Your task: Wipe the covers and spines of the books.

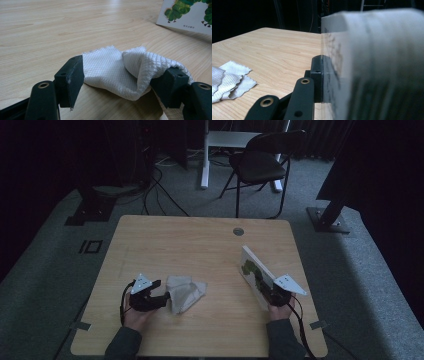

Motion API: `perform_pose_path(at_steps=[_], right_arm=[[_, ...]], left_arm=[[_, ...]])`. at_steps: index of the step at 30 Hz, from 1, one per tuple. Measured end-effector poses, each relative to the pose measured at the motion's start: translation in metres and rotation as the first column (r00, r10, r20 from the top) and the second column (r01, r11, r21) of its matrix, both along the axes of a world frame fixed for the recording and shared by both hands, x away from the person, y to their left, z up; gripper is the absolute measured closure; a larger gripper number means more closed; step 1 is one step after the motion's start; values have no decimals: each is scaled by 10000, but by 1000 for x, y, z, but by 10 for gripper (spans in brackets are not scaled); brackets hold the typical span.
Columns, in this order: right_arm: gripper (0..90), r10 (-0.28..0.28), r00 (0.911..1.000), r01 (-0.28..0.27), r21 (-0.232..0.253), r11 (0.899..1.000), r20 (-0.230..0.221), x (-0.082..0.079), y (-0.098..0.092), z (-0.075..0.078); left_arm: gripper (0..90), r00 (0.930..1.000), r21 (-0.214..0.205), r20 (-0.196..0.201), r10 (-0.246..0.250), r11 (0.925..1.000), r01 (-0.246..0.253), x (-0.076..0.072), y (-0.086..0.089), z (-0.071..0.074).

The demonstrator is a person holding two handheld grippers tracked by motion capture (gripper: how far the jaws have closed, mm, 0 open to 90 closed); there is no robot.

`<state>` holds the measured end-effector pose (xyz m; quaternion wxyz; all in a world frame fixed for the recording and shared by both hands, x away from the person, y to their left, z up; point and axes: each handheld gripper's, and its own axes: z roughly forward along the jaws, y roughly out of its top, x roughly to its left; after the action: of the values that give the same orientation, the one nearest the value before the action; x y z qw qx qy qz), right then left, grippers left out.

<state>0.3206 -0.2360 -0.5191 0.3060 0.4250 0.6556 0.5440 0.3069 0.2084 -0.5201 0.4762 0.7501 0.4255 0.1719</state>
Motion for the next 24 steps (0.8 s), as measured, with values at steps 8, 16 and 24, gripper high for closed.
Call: perform_pose_path(at_steps=[8,16,24], right_arm=[[772,6,10000,-6,-6,10000,-24,0,0,-2],[761,9,10000,-10,-49,10000,-89,-1,0,-3],[743,38,10000,-38,59,10000,-54,-4,-1,-2]], left_arm=[[304,10000,26,24,-12,10000,12,0,0,0],[304,10000,28,26,-36,10000,36,0,-1,0],[305,10000,65,65,-58,10000,58,0,-1,0]])
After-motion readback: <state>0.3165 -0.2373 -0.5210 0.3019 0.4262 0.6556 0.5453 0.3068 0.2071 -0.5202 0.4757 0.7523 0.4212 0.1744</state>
